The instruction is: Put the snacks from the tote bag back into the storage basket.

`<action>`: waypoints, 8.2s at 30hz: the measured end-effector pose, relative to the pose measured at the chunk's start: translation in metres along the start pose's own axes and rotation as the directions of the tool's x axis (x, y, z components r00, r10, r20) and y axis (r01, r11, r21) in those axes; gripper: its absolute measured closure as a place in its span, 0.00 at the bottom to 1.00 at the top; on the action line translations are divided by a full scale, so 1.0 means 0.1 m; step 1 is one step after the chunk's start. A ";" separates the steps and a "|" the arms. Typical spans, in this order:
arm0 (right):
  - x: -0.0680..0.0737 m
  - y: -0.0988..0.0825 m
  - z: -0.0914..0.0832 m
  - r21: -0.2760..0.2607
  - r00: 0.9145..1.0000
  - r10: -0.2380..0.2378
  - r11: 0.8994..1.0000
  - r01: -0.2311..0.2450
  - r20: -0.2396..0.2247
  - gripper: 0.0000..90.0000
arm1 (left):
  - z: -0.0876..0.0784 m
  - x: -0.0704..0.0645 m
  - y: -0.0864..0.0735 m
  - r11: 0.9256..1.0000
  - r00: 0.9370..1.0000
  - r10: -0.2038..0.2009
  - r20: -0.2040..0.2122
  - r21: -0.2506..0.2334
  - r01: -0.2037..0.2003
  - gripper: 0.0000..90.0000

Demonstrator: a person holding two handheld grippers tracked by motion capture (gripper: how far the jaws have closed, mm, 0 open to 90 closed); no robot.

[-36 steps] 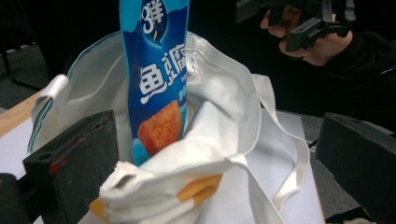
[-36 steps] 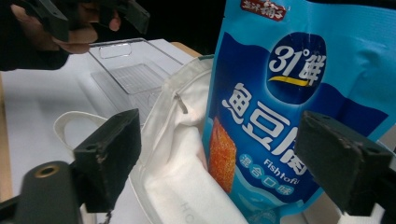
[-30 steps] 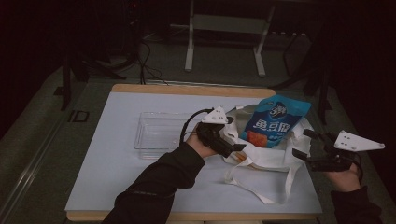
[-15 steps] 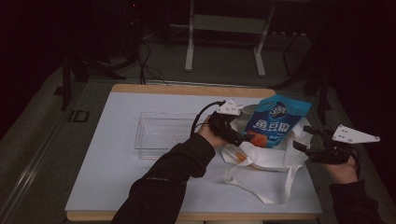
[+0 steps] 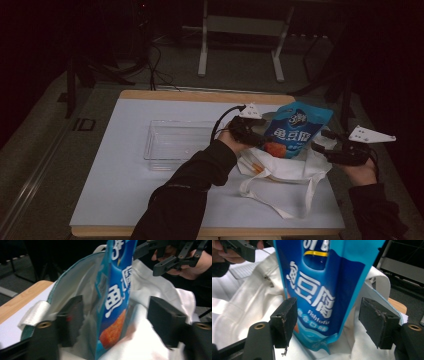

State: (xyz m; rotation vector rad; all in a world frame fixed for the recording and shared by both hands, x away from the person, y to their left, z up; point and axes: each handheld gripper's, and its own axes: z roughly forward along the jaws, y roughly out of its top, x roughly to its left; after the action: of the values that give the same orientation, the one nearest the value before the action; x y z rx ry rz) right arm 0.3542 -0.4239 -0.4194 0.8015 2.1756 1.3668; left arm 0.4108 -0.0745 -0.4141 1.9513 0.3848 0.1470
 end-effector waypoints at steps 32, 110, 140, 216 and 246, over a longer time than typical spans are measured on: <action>-0.08 0.15 0.39 0.054 0.997 -0.001 0.999 0.005 -0.076 0.82 | 0.34 0.04 0.17 0.995 1.000 0.004 -0.022 0.099 -0.002 0.96; 0.49 1.57 0.27 -0.029 0.976 -0.142 0.990 0.139 -0.165 0.98 | -1.07 -0.13 1.01 0.998 0.992 0.066 -0.108 0.015 -0.065 1.00; 1.21 2.07 1.20 -0.017 0.935 -0.207 0.977 0.211 -0.289 0.99 | -2.17 0.13 0.49 1.000 0.979 -0.006 -0.205 0.000 0.006 1.00; 1.95 1.32 2.39 0.105 0.902 -0.110 0.980 0.168 -0.418 0.97 | -2.54 0.47 -1.20 0.989 0.974 -0.139 -0.180 -0.068 0.129 0.99; 1.96 1.30 2.22 0.056 0.913 -0.141 0.983 0.175 -0.383 0.21 | -2.63 0.26 -1.29 0.981 0.952 -0.181 -0.248 -0.113 0.157 0.31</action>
State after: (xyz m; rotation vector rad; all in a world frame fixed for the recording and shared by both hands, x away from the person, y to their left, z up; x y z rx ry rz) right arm 0.3831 -0.1021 -0.4051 0.3991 2.5460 1.4428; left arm 0.3363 0.2099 -0.4273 1.8030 0.7026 0.3033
